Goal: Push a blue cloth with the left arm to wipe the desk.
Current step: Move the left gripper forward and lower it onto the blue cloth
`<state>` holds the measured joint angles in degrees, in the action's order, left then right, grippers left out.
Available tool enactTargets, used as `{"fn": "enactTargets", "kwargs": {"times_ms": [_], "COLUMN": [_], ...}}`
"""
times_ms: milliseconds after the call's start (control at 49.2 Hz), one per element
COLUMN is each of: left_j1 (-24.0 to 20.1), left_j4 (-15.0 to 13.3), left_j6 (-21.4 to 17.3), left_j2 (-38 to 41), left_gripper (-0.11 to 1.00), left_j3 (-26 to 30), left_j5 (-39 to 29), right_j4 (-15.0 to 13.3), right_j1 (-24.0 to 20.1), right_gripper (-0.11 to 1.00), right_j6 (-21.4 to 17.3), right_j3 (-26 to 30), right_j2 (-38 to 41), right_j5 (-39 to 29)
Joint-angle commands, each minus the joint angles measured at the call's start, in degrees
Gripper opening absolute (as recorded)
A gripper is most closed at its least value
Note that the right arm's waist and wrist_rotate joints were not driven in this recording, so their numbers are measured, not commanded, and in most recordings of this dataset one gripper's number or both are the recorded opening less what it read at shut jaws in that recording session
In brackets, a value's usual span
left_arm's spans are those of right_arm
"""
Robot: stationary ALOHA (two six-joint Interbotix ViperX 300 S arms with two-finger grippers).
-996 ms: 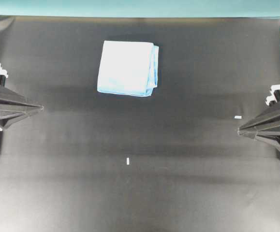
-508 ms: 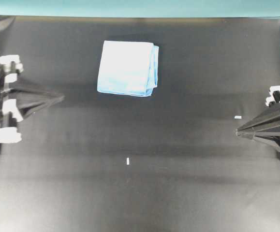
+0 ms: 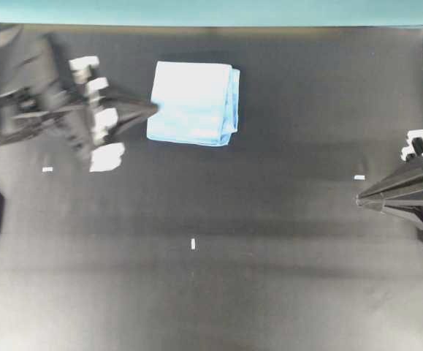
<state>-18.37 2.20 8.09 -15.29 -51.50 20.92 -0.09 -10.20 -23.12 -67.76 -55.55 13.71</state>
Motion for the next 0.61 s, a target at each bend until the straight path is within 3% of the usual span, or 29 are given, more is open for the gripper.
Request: {"fn": "enactTargets", "kwargs": {"times_ms": [0, 122, 305, 386, 447, 589], "left_j1": [-2.46, -5.36, -8.17, -8.44, -8.53, -8.61], "left_j4": [0.18, 0.18, 0.26, 0.26, 0.26, 0.26], "left_j6": [2.55, 4.22, 3.96, 3.52, 2.29, -1.93], "left_j2": [4.39, 8.96, 16.52, 20.21, 22.85, 28.56], "left_gripper": [0.02, 0.17, 0.69, 0.86, 0.91, 0.89], "left_j3": [4.13, 7.56, 12.57, 15.12, 16.88, 20.65], "left_j5": [-0.44, -3.87, -7.38, -7.56, -7.65, -9.14], "right_j4": [0.09, 0.09, 0.09, 0.09, 0.00, 0.09], "right_j1": [0.00, 0.00, 0.00, 0.00, 0.00, 0.00], "right_gripper": [-0.01, -0.01, -0.01, -0.01, -0.01, -0.01], "right_j6": [0.00, 0.00, 0.00, -0.09, 0.00, -0.09], "right_j3": [0.70, 0.79, 0.79, 0.79, 0.88, 0.79], "right_j2": [0.18, -0.18, -0.53, -0.53, -0.53, -0.70], "right_j5": [0.00, -0.44, -0.44, -0.35, -0.44, -0.53]}}
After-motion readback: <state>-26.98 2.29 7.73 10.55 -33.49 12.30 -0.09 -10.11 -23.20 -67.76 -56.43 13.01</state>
